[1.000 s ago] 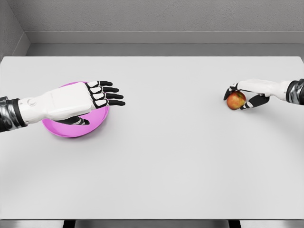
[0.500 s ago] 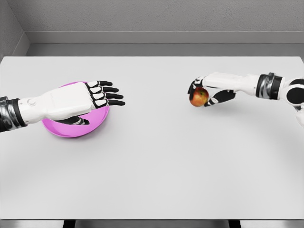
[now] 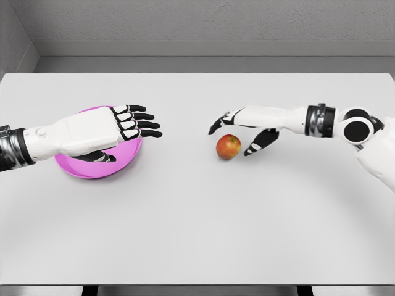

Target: Put the apple on the plate with both arms

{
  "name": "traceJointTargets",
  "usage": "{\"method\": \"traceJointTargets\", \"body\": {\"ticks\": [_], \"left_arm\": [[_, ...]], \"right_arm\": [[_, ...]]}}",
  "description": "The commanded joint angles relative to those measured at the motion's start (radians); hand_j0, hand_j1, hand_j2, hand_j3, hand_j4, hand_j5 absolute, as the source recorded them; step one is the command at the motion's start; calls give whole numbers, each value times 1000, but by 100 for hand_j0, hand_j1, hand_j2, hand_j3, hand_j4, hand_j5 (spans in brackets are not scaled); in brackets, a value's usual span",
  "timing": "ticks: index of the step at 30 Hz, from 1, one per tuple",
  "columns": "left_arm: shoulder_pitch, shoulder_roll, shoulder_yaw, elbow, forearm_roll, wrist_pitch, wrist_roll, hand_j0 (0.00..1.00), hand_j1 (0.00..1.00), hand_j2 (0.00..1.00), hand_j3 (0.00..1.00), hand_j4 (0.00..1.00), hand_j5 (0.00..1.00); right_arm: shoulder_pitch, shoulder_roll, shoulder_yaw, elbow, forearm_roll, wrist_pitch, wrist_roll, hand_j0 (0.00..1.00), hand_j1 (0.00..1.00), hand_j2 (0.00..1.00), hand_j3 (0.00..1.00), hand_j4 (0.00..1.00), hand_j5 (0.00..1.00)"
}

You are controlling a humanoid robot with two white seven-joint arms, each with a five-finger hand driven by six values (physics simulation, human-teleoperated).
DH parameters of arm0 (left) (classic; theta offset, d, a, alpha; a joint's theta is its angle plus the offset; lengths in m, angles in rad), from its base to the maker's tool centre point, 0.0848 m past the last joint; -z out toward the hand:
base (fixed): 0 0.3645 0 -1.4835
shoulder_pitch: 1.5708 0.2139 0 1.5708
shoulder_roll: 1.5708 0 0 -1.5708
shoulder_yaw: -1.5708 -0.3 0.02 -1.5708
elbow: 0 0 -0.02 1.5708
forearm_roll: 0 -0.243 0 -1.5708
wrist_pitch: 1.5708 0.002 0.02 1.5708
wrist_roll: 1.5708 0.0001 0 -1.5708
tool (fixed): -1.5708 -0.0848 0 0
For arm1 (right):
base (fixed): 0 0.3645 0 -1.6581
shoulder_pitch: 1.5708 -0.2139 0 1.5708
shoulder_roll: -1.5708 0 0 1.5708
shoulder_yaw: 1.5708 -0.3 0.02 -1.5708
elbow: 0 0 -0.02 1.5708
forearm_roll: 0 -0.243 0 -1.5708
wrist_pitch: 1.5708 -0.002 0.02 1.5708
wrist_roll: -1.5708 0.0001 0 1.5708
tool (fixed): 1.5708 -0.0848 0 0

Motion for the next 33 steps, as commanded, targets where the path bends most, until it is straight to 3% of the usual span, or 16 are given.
{"method": "traceJointTargets", "body": {"ticks": [1, 5, 7, 9, 11, 14, 19, 22, 27, 33], "left_arm": [[0, 1, 1, 0, 7, 1, 1, 100, 100, 100, 100, 100, 100], [-28, -88, -18, 3, 2, 1, -98, 100, 100, 100, 100, 100, 100], [-113, -165, -103, 11, 3, 1, -137, 100, 100, 100, 100, 100, 100], [-213, -315, -203, 130, 5, 1, -141, 100, 100, 100, 100, 100, 100], [-265, -452, -231, 313, 3, 1, -141, 100, 100, 100, 100, 100, 100], [-376, -574, -315, 472, 2, 1, -159, 100, 100, 100, 100, 100, 100], [-393, -680, -320, 592, -47, 1, -160, 100, 100, 100, 100, 100, 100], [-422, -715, -367, 594, -67, 1, -162, 100, 100, 100, 100, 100, 100], [-423, -775, -369, 632, -115, 1, -173, 100, 100, 100, 100, 100, 100], [-425, -777, -369, 660, -136, 1, -176, 100, 100, 100, 100, 100, 100]], "right_arm": [[0, -37, -12, -27, -8, 2, 0, 100, 100, 100, 100, 100, 100], [60, -155, -274, -15, -13, 2, 0, 100, 100, 100, 100, 100, 100], [104, -157, -423, 5, -13, 2, 0, 100, 100, 100, 100, 100, 100], [110, -155, -435, 3, -10, 2, 0, 100, 100, 100, 100, 100, 100], [110, -143, -440, 3, -5, 2, 0, 100, 100, 100, 100, 100, 100], [135, -119, -541, 8, 53, 2, 0, 100, 100, 100, 100, 100, 100], [140, -108, -544, 12, 98, 2, 0, 100, 100, 100, 100, 100, 100], [138, -93, -544, 25, 113, 2, 0, 100, 100, 100, 100, 100, 100], [137, -66, -543, 29, 148, 2, 0, 100, 100, 100, 100, 100, 100], [129, -71, -546, 29, 148, 2, 0, 100, 100, 100, 100, 100, 100]]}}
